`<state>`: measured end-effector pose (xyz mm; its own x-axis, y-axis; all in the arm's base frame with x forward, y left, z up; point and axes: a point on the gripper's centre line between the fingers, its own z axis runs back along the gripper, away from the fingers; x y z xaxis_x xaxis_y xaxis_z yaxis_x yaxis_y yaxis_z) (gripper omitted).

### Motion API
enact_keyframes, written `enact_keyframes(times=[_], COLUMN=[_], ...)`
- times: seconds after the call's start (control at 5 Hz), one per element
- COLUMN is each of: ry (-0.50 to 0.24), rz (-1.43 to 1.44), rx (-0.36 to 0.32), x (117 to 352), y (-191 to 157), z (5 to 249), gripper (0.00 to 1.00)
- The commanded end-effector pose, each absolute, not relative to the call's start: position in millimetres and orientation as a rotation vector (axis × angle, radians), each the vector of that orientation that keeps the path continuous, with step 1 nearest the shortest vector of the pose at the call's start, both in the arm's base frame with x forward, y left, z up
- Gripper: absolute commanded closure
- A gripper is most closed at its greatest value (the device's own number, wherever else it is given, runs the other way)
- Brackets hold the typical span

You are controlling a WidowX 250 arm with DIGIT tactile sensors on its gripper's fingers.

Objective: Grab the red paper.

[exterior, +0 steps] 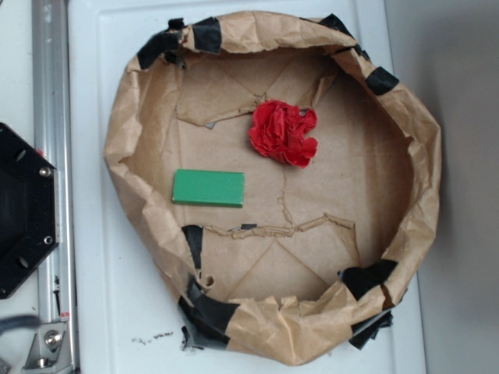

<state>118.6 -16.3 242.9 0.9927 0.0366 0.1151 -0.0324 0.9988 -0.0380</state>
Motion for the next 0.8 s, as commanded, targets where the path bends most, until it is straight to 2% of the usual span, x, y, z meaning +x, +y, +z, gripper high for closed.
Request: enact_keyframes(times=[0.0, 0.2, 0.4, 0.6], ry=[-0.116, -0.247, -0.256, -0.336], rz=[0.035, -0.216, -0.285, -0.355], rx=[-0.036, 0.048, 0.121, 0.116], x=[119, 169, 219, 264], y=[-16, -6, -1, 4], z=[243, 227, 219, 177], gripper=[0.00, 0.00, 0.00, 0.00])
